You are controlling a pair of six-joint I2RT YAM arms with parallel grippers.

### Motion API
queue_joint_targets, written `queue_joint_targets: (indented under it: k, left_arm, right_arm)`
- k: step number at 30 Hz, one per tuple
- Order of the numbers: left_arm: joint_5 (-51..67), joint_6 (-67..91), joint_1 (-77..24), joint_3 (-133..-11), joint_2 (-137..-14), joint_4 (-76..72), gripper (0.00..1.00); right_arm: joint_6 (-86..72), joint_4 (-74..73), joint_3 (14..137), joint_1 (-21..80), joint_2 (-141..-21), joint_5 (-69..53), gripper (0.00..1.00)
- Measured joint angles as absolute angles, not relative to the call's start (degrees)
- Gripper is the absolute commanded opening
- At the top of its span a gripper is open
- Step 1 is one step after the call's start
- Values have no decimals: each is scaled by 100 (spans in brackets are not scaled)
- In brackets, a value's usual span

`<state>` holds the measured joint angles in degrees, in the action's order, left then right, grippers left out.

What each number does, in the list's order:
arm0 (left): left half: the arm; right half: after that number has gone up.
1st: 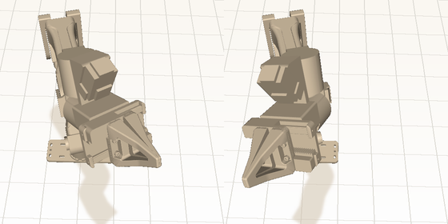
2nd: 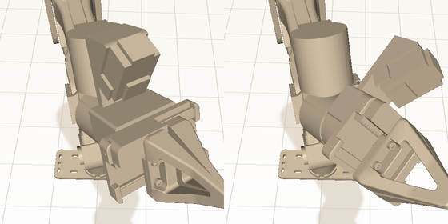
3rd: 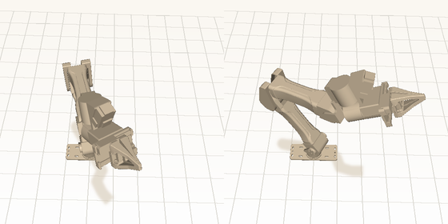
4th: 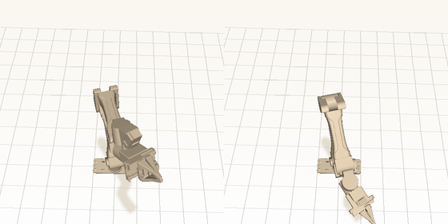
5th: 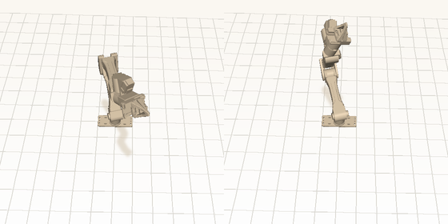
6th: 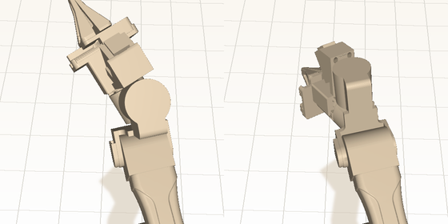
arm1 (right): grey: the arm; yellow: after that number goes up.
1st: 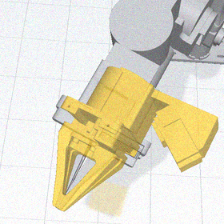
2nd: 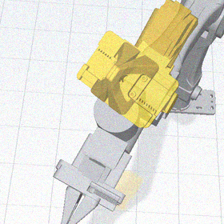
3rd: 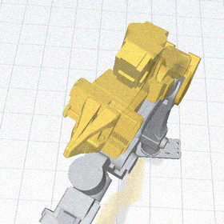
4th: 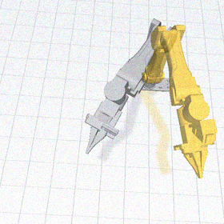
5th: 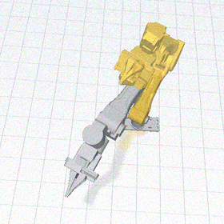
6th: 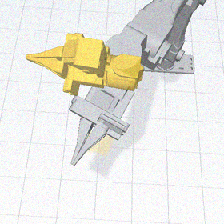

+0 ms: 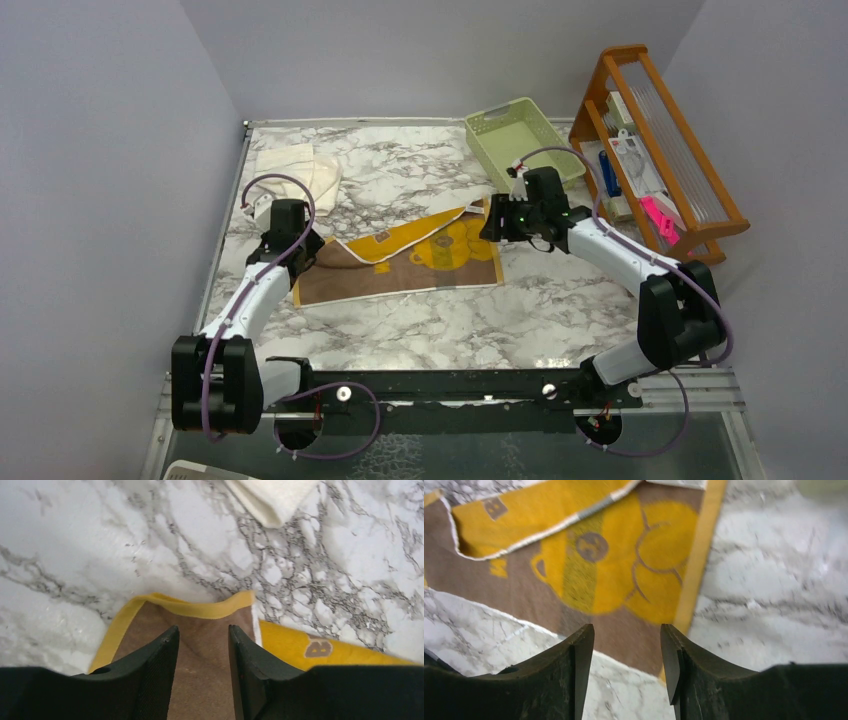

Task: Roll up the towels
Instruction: Flatten out the towel at the center of the board.

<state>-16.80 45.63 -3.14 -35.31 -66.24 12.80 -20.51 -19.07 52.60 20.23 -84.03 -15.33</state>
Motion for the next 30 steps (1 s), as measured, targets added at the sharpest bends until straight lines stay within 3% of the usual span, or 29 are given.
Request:
queue_joint_targets:
  k: [5, 10, 13, 17, 21, 30]
  left_arm:
    - [-1090, 4091, -314, -4303, -7185, 1492, 44]
    - [-298, 3861, -316, -4530, -7970, 1439, 25]
    - [141, 3822, -423, -4519, -8302, 1424, 15]
    - [486, 3782, -766, -4499, -8366, 1352, 6]
    - [655, 3734, -928, -4296, -8388, 1203, 0]
    - [690, 3791, -882, -4576, -9105, 980, 0]
  right_arm:
    - [-2060, -1653, 5874, 2370, -8984, -1356, 54]
    - [-2080, -1621, 6027, 2394, -9341, -1317, 52]
    - [-2075, -1608, 6031, 2394, -9376, -1315, 42]
    - [-2073, -1459, 6038, 2405, -9500, -1317, 19]
    - [-2091, -1258, 6036, 2405, -9887, -1393, 2]
    - [-2241, -799, 5708, 2405, -10416, -1754, 0]
